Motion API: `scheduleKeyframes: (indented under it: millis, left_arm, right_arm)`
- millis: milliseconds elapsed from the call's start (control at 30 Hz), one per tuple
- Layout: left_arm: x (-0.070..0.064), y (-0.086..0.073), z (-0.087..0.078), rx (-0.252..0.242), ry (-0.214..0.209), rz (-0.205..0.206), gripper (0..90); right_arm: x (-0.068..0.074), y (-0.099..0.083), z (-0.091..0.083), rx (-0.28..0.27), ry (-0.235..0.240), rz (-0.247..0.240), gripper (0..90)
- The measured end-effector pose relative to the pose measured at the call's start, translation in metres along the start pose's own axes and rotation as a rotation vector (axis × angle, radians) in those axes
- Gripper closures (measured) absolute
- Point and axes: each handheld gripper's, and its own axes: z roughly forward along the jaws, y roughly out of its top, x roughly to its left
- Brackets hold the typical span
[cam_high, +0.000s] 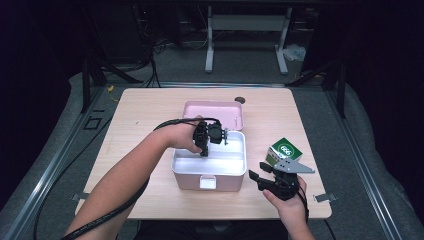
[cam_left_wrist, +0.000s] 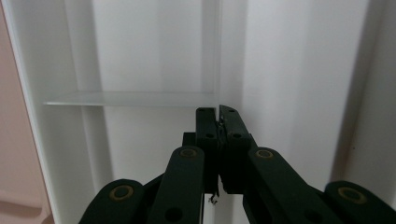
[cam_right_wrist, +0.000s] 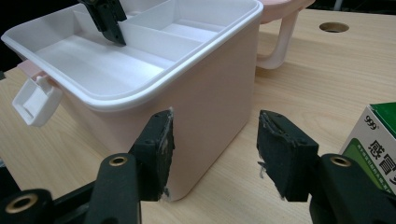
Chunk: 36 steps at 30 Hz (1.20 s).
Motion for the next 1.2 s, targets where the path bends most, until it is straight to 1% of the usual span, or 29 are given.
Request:
scheduleKeyframes:
  millis: [100,200,233,267,333,567,700,733,900,933,967,1033,1067,1100,1133,1200]
  left_arm:
    - [0.001,-0.002,0.000,-0.018,-0.003,-0.005,88.1]
    - [0.001,-0.002,0.000,-0.011,-0.002,-0.001,88.3]
    - [0.001,-0.001,-0.001,-0.008,-0.003,-0.004,88.4]
    - [0.001,-0.002,0.000,-0.018,-0.012,-0.013,88.4]
    - [0.001,-0.002,0.000,-0.023,-0.017,-0.018,88.7]
    - [-0.001,-0.001,-0.003,-0.015,-0.002,-0.017,88.8]
    - [-0.002,0.000,-0.007,-0.012,0.012,-0.016,88.9]
    - [-0.002,0.000,-0.010,-0.010,0.017,-0.017,88.9]
    - [-0.004,-0.002,-0.026,-0.039,0.049,-0.030,89.1]
    - [-0.004,-0.002,-0.026,-0.039,0.049,-0.030,89.1]
    - [-0.005,-0.004,-0.035,-0.061,0.056,-0.031,89.1]
    - [-0.007,-0.006,-0.045,-0.084,0.064,-0.034,89.1]
    - [-0.007,-0.008,-0.050,-0.092,0.065,-0.036,89.1]
    - [-0.008,-0.010,-0.054,-0.095,0.075,-0.035,89.1]
    - [-0.009,-0.013,-0.058,-0.098,0.081,-0.043,89.1]
    - [-0.010,-0.022,-0.065,-0.097,0.094,-0.049,89.1]
  right_arm:
    - [-0.001,0.000,0.000,0.000,0.000,0.000,45.8]
    - [0.000,0.000,0.001,0.000,0.002,0.007,45.8]
    - [0.000,0.000,0.001,0.001,0.002,0.006,45.8]
    - [0.000,0.000,0.001,0.000,0.002,0.006,45.8]
    - [0.000,-0.001,0.001,0.001,0.002,0.009,45.8]
    - [-0.001,-0.001,0.001,0.003,0.001,0.002,45.8]
    - [-0.001,-0.001,0.001,0.001,0.001,0.011,45.8]
    - [-0.001,-0.001,0.001,0.001,0.001,0.010,45.8]
    - [-0.001,-0.001,0.001,-0.002,0.003,0.010,45.8]
    - [-0.001,-0.001,0.001,-0.002,0.003,0.010,45.8]
    - [-0.001,-0.001,0.001,-0.003,0.003,0.011,45.8]
    - [-0.001,-0.001,0.000,-0.003,0.002,0.009,45.8]
    - [-0.001,-0.001,0.000,-0.002,0.002,0.012,45.8]
    - [-0.001,-0.001,0.000,-0.004,0.001,0.006,45.8]
    - [0.000,0.000,0.000,-0.004,0.000,0.009,45.8]
    - [0.000,0.000,-0.001,-0.004,-0.002,0.007,45.8]
